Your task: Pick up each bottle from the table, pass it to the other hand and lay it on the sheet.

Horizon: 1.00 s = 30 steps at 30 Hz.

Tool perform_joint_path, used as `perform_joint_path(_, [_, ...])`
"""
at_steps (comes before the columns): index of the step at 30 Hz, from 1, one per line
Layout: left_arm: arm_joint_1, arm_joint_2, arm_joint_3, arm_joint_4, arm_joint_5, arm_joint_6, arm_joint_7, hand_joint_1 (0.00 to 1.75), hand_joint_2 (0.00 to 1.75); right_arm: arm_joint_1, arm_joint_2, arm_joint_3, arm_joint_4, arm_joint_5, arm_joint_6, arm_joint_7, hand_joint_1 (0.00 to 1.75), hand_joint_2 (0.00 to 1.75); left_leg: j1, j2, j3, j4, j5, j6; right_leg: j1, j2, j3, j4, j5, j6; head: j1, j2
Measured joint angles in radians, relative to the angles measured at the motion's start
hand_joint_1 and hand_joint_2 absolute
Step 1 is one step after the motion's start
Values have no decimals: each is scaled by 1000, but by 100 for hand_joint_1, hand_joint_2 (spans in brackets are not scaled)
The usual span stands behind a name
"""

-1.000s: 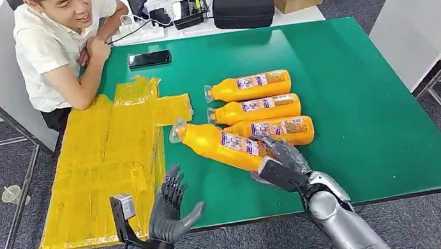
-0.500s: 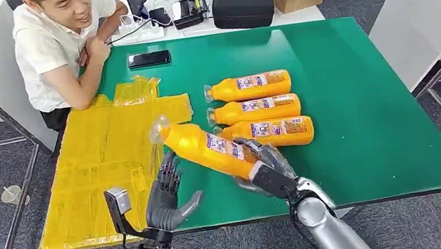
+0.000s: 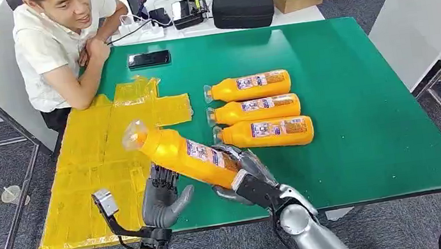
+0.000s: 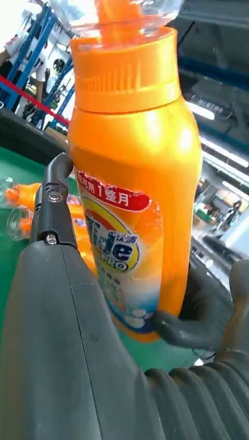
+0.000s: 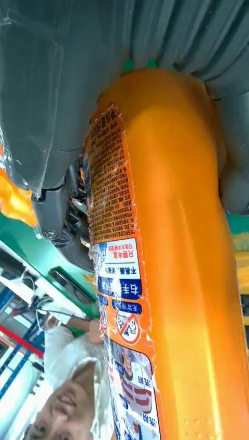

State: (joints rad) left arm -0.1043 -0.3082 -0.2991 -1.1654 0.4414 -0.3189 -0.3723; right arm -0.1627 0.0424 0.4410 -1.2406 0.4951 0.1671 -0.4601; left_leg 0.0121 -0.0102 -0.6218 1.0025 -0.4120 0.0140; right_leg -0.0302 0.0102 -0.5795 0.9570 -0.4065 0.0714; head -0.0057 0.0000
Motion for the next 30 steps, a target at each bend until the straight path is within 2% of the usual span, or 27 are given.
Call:
perform_joint_path(16, [-24,-2,-5,1,53,-37,-15,0,175,-11,6,105,15,-20,34,-55,171,175,0,0,0,0,0,0,0,0,0,0,0,0,0,0])
perform_joint_path(17, [-25,-2,-7,1,54,-42,-19,150,175,-13,6,109,18,-22,34,-56,173,175,0,0,0,0,0,0,0,0,0,0,0,0,0,0])
perform_joint_path(18, [-26,-2,-8,1,55,-47,-22,175,175,-14,6,112,20,-25,34,-57,169,175,0,0,0,0,0,0,0,0,0,0,0,0,0,0])
perform_joint_path(28, [-26,-2,-15,0,55,-87,-45,175,175,-15,6,115,42,-56,34,-69,169,175,0,0,0,0,0,0,0,0,0,0,0,0,0,0])
perform_joint_path(30, [-26,-2,-15,0,54,-87,-45,175,175,-15,6,115,45,-57,34,-71,159,175,0,0,0,0,0,0,0,0,0,0,0,0,0,0])
